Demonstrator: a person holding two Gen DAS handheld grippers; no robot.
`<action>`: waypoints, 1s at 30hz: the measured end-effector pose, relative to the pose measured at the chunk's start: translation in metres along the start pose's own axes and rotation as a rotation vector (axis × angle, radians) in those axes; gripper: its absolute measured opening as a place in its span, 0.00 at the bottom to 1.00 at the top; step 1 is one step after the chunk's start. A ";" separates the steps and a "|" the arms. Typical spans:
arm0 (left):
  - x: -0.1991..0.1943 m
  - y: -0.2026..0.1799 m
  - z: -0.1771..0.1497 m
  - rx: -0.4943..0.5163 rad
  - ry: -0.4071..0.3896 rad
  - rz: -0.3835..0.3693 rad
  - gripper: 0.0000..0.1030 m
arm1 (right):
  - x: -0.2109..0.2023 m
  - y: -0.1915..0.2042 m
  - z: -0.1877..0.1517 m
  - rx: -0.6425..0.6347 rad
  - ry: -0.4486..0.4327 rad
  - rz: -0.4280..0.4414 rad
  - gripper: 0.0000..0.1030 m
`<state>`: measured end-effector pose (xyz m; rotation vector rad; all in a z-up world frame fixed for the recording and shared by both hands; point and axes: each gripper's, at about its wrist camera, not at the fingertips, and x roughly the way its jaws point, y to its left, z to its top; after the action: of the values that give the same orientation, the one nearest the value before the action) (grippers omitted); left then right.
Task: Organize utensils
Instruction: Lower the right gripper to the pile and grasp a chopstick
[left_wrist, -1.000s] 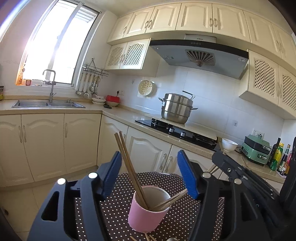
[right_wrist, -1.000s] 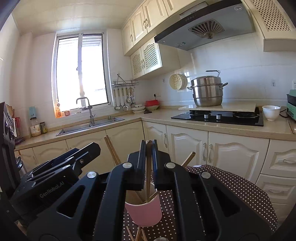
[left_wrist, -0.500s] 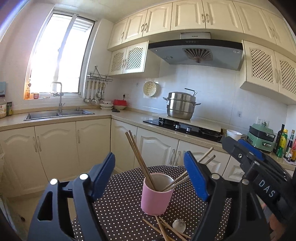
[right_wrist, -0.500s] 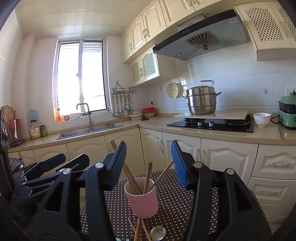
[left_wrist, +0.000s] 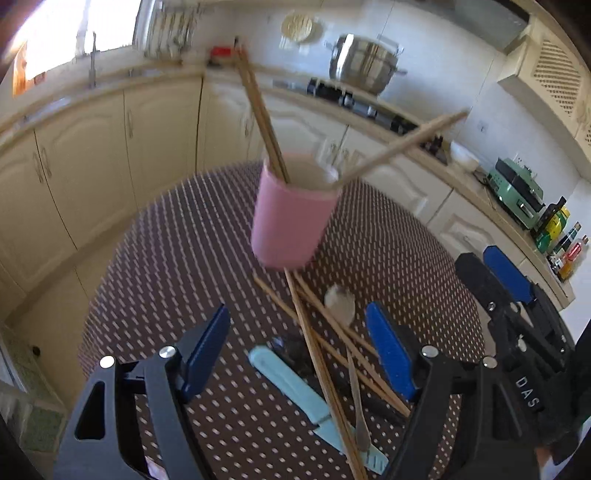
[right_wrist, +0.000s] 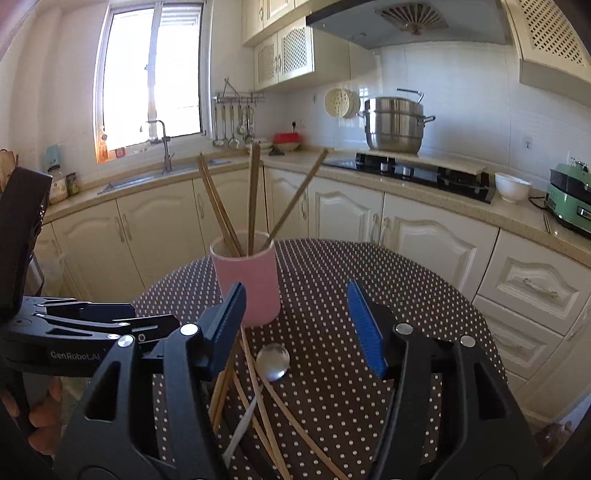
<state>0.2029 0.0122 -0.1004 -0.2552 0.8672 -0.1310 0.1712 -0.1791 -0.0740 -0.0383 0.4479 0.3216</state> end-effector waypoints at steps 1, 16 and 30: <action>0.009 0.000 -0.004 -0.009 0.033 0.000 0.72 | 0.004 -0.003 -0.006 0.003 0.032 0.002 0.56; 0.083 -0.014 -0.027 -0.015 0.252 0.009 0.26 | 0.038 -0.029 -0.044 0.039 0.245 0.052 0.57; 0.097 -0.025 -0.018 -0.004 0.225 -0.001 0.06 | 0.056 -0.012 -0.050 -0.020 0.358 0.100 0.57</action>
<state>0.2509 -0.0361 -0.1760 -0.2475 1.0908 -0.1608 0.2018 -0.1795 -0.1441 -0.0940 0.8035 0.4198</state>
